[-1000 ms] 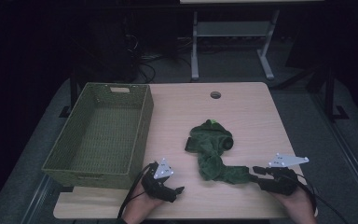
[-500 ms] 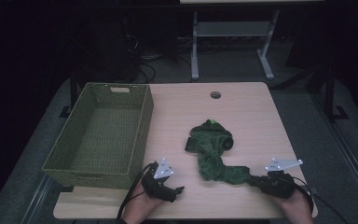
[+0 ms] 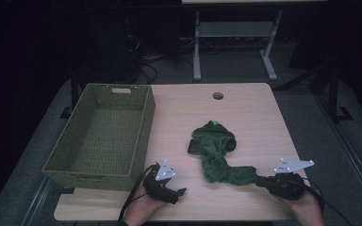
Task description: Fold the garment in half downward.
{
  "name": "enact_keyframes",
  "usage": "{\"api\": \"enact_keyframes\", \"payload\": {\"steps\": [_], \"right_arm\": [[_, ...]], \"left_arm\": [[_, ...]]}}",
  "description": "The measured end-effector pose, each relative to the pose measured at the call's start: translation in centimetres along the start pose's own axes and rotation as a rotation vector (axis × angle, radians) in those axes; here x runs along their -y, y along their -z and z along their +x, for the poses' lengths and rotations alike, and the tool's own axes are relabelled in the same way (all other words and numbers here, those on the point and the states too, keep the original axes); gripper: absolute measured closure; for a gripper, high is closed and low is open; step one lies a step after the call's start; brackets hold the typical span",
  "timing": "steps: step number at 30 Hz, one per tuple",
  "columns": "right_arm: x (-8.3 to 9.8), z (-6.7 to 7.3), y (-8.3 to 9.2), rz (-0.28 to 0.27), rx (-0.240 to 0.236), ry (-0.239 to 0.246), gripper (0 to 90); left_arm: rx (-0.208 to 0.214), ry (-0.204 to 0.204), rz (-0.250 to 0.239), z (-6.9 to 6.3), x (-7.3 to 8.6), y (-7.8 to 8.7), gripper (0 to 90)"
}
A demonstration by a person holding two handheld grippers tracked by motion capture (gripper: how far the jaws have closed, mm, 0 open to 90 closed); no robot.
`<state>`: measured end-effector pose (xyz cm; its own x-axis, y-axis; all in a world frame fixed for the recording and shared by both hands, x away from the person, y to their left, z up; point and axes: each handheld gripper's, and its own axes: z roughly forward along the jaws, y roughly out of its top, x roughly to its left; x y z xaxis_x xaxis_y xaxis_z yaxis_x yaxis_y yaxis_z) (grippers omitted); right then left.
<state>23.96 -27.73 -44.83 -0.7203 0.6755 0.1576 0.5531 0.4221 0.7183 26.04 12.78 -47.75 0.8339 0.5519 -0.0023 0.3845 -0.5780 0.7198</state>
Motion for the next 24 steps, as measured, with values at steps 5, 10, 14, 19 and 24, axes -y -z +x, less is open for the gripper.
{"api": "enact_keyframes", "payload": {"steps": [5,10,14,19,24], "right_arm": [[-1.1,0.8,0.5,-0.043,-0.018,0.061,84.5],[-2.2,1.3,0.4,-0.064,-0.046,0.096,84.5],[-3.2,1.7,0.1,-0.083,-0.067,0.131,84.4],[-4.7,2.3,-0.2,-0.103,-0.092,0.167,84.4],[-6.7,3.2,-1.4,-0.113,-0.119,0.209,84.3]], "left_arm": [[0.0,0.0,0.0,0.0,0.0,0.0,13.1],[0.001,-0.001,0.003,0.0,0.0,0.0,13.1],[0.001,-0.001,0.002,0.0,-0.1,0.0,13.1],[0.0,0.003,0.0,0.0,-0.1,-0.1,13.1],[0.001,-0.001,0.002,0.0,-0.1,-0.1,13.1]]}}
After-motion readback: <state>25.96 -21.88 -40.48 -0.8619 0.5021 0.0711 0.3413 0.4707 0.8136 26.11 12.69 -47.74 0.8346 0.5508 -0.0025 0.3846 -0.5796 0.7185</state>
